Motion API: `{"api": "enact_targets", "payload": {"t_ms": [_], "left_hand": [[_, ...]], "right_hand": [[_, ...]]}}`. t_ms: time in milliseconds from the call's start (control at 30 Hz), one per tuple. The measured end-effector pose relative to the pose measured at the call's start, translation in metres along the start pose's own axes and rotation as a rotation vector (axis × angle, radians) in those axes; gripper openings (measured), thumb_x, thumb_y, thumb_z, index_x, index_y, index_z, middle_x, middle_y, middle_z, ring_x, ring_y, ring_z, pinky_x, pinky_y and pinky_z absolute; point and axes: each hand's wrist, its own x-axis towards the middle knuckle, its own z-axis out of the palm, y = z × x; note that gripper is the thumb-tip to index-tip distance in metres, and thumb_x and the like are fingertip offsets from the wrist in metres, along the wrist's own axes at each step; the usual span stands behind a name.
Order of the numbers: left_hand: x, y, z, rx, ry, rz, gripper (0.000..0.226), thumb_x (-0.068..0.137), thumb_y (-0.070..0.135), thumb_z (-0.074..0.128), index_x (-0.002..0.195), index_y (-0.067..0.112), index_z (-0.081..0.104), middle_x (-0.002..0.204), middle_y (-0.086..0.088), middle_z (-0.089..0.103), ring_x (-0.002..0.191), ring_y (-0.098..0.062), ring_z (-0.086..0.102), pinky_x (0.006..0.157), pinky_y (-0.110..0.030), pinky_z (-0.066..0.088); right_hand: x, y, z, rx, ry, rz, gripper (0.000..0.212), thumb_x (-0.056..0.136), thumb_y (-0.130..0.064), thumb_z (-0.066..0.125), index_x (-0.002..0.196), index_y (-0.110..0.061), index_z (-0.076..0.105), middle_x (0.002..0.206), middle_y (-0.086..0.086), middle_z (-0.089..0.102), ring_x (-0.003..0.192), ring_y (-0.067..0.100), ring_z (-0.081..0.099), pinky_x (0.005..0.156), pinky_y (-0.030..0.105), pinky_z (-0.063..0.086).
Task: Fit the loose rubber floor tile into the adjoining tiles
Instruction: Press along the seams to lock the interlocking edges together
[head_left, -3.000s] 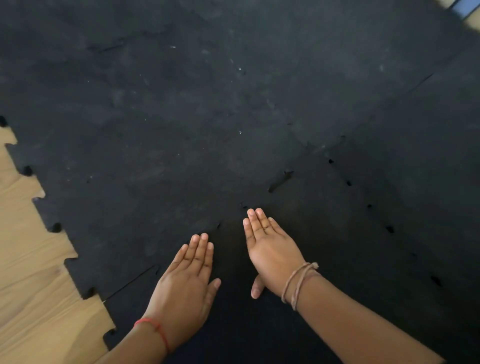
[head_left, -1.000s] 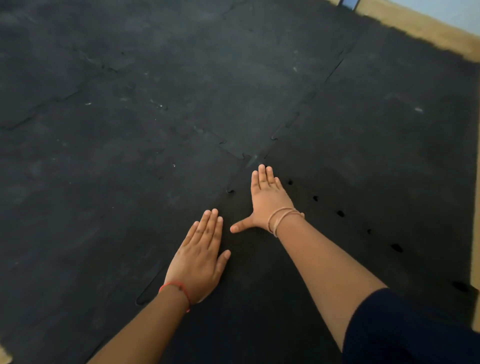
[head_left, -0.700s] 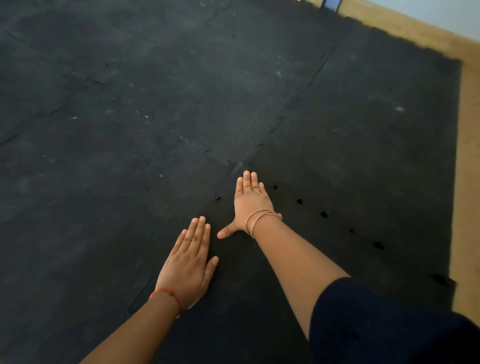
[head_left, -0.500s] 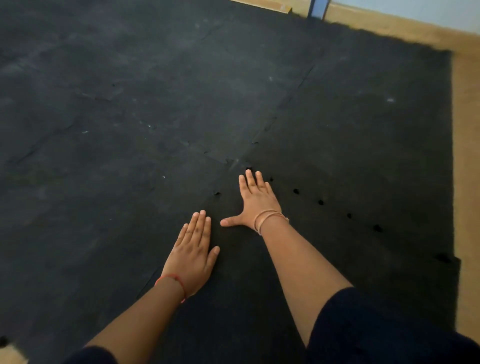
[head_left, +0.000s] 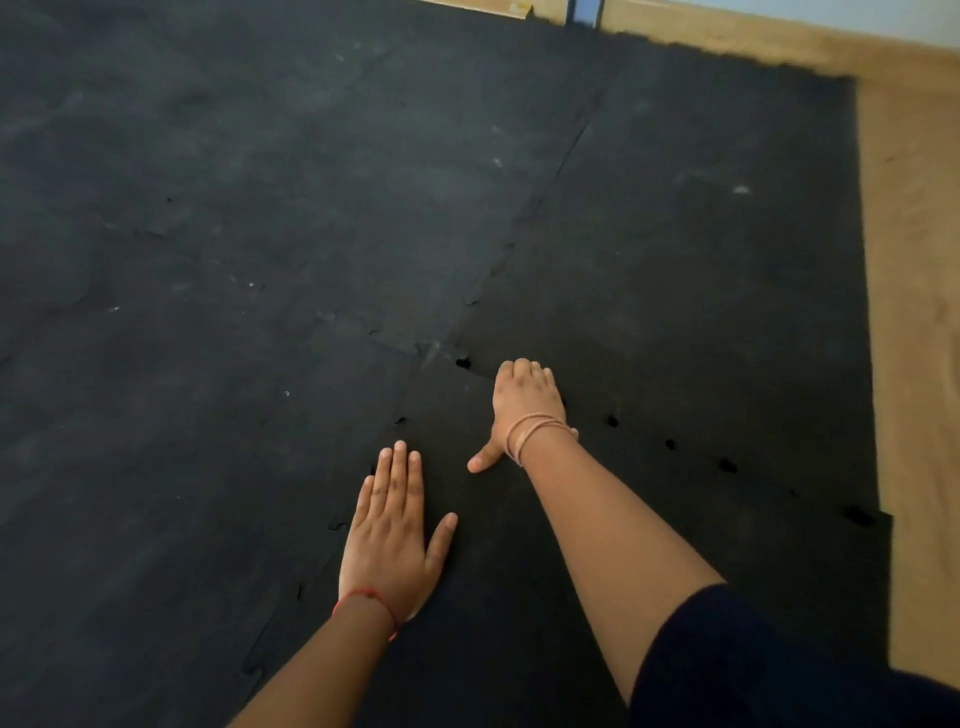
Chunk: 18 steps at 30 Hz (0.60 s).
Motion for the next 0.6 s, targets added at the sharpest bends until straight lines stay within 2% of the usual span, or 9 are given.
{"api": "enact_targets", "payload": {"t_ms": [167, 267, 333, 400, 467, 533, 600], "left_hand": [[0.001, -0.001, 0.0, -0.002, 0.015, 0.008, 0.07, 0.087, 0.057, 0.006, 0.133, 0.017, -0.029, 0.144, 0.001, -0.033, 0.133, -0.015, -0.033, 0.11, -0.028, -0.017], [0.0, 0.001, 0.001, -0.053, 0.059, 0.014, 0.07, 0.088, 0.056, 0.01, 0.133, 0.017, -0.028, 0.145, 0.001, -0.031, 0.134, -0.016, -0.031, 0.111, -0.028, -0.015], [-0.001, 0.001, 0.001, -0.059, 0.066, 0.014, 0.071, 0.089, 0.055, 0.012, 0.134, 0.017, -0.028, 0.145, 0.001, -0.031, 0.134, -0.016, -0.031, 0.111, -0.028, -0.015], [-0.001, 0.0, 0.002, -0.052, 0.054, 0.015, 0.07, 0.089, 0.056, 0.01, 0.134, 0.018, -0.027, 0.146, 0.001, -0.031, 0.133, -0.015, -0.032, 0.11, -0.028, -0.016], [0.001, 0.0, 0.003, -0.049, 0.039, 0.01, 0.07, 0.088, 0.057, 0.008, 0.134, 0.018, -0.028, 0.145, 0.0, -0.031, 0.133, -0.015, -0.033, 0.11, -0.028, -0.017], [0.002, -0.001, 0.002, -0.033, 0.017, 0.022, 0.07, 0.088, 0.057, 0.006, 0.134, 0.017, -0.028, 0.145, 0.0, -0.032, 0.133, -0.015, -0.032, 0.11, -0.029, -0.017], [0.002, -0.002, 0.002, -0.018, 0.0, 0.052, 0.07, 0.088, 0.056, 0.007, 0.133, 0.016, -0.028, 0.145, -0.002, -0.032, 0.133, -0.016, -0.032, 0.11, -0.029, -0.018]], "right_hand": [[-0.006, -0.007, -0.01, -0.017, 0.048, 0.035, 0.107, 0.044, -0.053, 0.086, 0.128, -0.007, 0.039, 0.129, 0.012, 0.039, 0.125, 0.028, 0.037, 0.109, 0.04, 0.028], [-0.018, -0.007, -0.011, 0.029, 0.299, 0.013, 0.087, 0.048, -0.054, 0.084, 0.113, -0.009, 0.048, 0.119, 0.01, 0.045, 0.114, 0.028, 0.043, 0.103, 0.038, 0.032], [-0.023, -0.006, -0.005, 0.077, 0.425, -0.015, 0.085, 0.052, -0.062, 0.077, 0.112, -0.007, 0.05, 0.12, 0.012, 0.047, 0.115, 0.03, 0.043, 0.104, 0.039, 0.03], [-0.027, -0.002, 0.006, 0.132, 0.289, -0.038, 0.101, 0.062, -0.071, 0.064, 0.133, -0.004, 0.039, 0.141, 0.019, 0.035, 0.134, 0.034, 0.029, 0.113, 0.04, 0.019], [-0.028, 0.002, 0.02, 0.132, 0.139, -0.047, 0.111, 0.069, -0.075, 0.052, 0.147, -0.008, 0.01, 0.157, 0.017, 0.005, 0.146, 0.03, 0.002, 0.117, 0.039, 0.004], [-0.02, 0.007, 0.029, 0.1, 0.116, -0.064, 0.111, 0.072, -0.077, 0.044, 0.148, -0.011, -0.004, 0.158, 0.015, -0.009, 0.145, 0.028, -0.01, 0.117, 0.039, -0.001], [-0.016, 0.006, 0.032, 0.071, 0.097, -0.061, 0.111, 0.073, -0.078, 0.04, 0.148, -0.011, -0.008, 0.157, 0.015, -0.014, 0.145, 0.028, -0.013, 0.117, 0.039, -0.003]]}}
